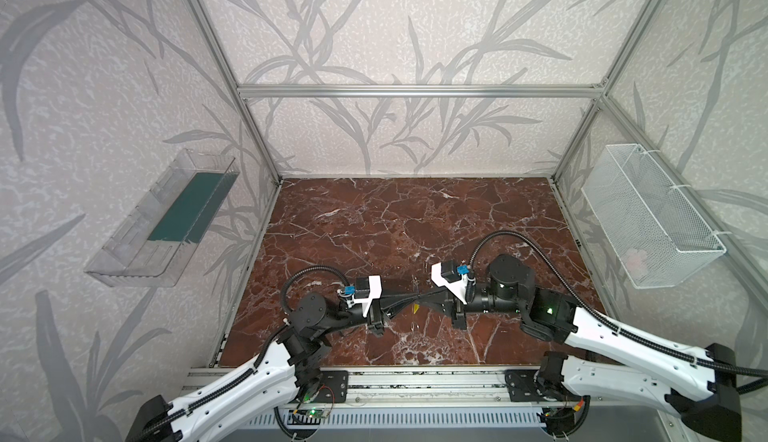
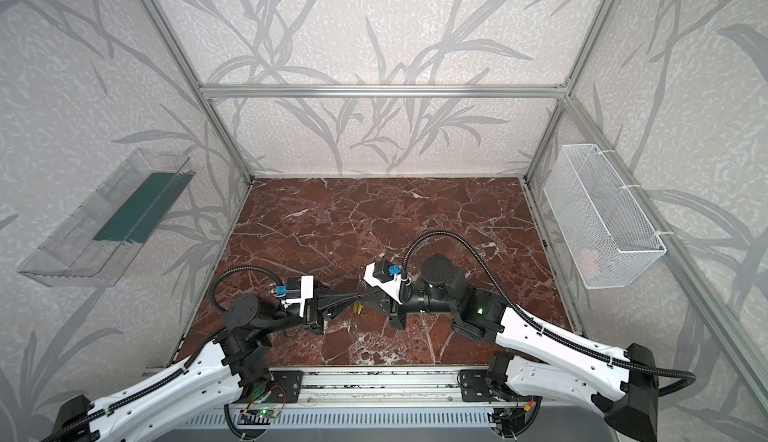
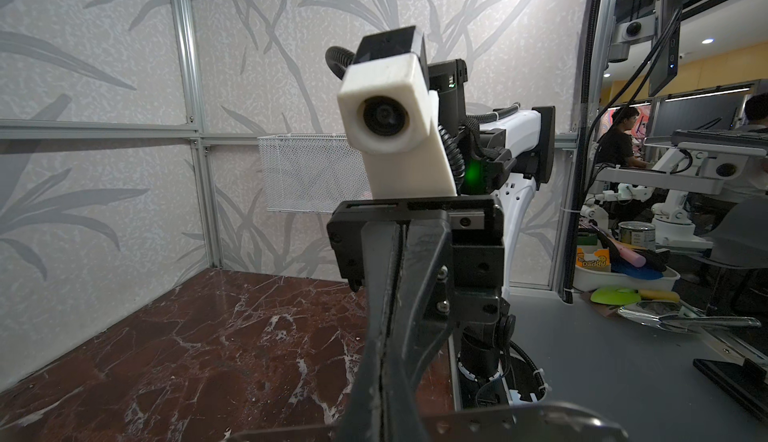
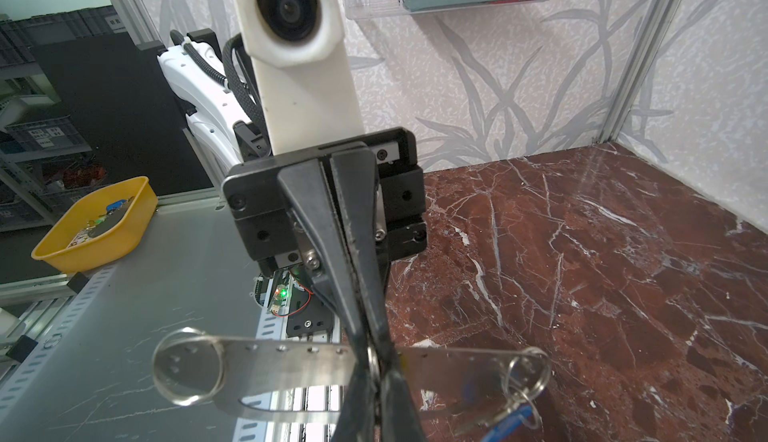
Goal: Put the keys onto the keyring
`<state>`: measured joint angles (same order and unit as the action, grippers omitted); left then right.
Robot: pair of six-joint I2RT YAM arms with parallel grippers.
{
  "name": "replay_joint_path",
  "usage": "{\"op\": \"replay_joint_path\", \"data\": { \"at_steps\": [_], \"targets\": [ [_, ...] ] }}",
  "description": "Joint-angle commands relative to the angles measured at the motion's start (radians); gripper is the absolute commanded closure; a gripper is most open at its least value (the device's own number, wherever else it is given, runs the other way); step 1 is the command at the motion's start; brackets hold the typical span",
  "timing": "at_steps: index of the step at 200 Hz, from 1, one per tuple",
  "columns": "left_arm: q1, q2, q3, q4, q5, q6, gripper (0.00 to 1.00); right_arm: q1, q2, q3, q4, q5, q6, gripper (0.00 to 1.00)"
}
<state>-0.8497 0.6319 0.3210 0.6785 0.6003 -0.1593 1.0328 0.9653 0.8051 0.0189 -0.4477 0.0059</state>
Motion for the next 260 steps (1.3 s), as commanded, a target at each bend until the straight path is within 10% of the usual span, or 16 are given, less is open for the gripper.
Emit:
{"op": "replay_joint_path", "data": {
  "at_steps": [1, 93, 156, 260],
  "targets": [
    [-0.003, -0.008, 0.017, 0.052, 0.007, -0.012, 1.0, -0.001, -0.002, 0.025, 0.04, -0.009, -0.005, 1.0],
    [-0.003, -0.263, 0.189, -0.602, -0.268, 0.14, 0.75, -0.001, 0.051, 0.281, -0.51, 0.065, -0.254, 1.0],
    [-0.005, -0.012, 0.491, -1.014, -0.31, 0.145, 0.77, 0.0, 0.287, 0.656, -0.969, 0.141, -0.407, 1.0],
    [-0.009, 0.049, 0.431, -0.788, -0.039, 0.126, 0.81, -0.001, 0.343, 0.726, -1.026, 0.11, -0.472, 1.0]
  ]
}}
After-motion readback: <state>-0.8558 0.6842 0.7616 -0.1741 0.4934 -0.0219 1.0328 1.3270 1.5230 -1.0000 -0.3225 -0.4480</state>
